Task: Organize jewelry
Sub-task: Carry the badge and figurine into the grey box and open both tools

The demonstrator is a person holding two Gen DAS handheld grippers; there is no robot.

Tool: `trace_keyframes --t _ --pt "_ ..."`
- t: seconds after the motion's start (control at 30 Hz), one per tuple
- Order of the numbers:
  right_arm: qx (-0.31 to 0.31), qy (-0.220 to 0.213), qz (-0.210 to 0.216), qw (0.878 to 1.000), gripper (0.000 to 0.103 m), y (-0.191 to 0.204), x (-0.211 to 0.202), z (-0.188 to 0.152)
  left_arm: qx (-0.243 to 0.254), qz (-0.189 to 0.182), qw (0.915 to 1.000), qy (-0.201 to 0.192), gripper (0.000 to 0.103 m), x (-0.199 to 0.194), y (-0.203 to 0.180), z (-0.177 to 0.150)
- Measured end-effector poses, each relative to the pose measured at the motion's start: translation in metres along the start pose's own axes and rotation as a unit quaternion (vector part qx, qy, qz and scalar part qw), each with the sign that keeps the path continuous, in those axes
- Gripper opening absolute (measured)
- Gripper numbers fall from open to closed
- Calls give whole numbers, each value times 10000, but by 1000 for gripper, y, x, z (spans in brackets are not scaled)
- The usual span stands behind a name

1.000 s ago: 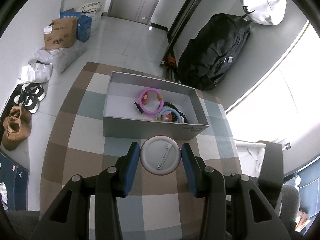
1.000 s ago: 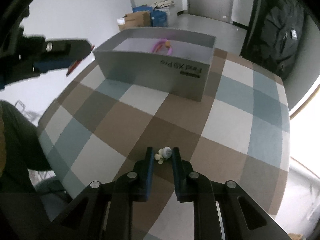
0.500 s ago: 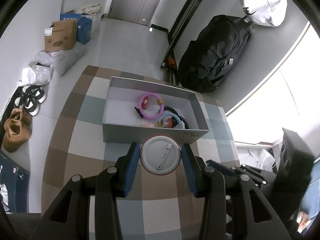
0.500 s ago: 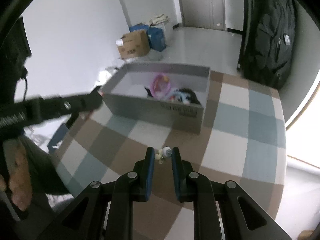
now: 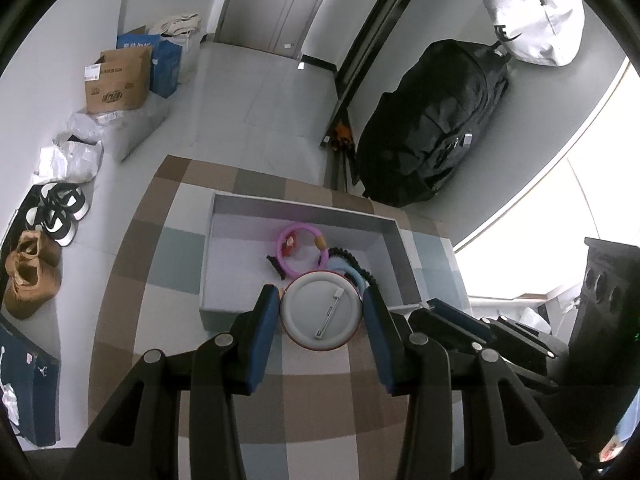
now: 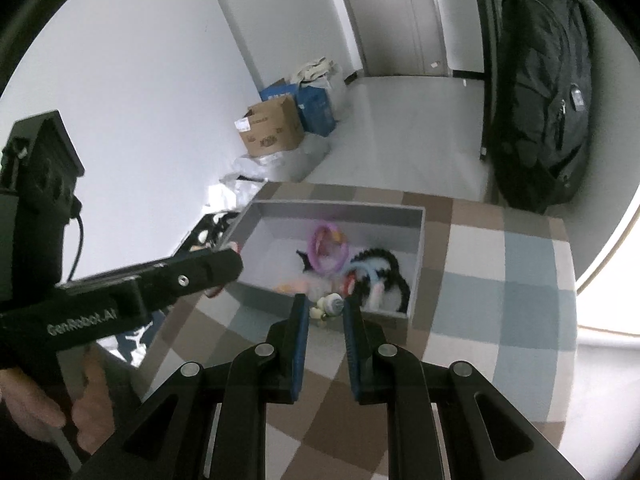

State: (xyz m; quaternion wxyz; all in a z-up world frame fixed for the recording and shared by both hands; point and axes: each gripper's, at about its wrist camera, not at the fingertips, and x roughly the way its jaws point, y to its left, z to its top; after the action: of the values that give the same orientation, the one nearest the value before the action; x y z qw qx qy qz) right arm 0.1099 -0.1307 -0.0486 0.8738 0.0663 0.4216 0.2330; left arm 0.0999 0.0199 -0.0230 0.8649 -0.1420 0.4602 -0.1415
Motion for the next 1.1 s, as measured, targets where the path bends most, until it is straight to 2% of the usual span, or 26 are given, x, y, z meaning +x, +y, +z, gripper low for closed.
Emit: trace_keyframes --t 0.47,1.1 --pt "387 -74 212 9990 16 -23 17 27 -102 -191 9998 22 37 18 -1 23" --pt "875 181 363 9953 17 -46 45 34 -271 -201 9990 296 37 47 10 34"
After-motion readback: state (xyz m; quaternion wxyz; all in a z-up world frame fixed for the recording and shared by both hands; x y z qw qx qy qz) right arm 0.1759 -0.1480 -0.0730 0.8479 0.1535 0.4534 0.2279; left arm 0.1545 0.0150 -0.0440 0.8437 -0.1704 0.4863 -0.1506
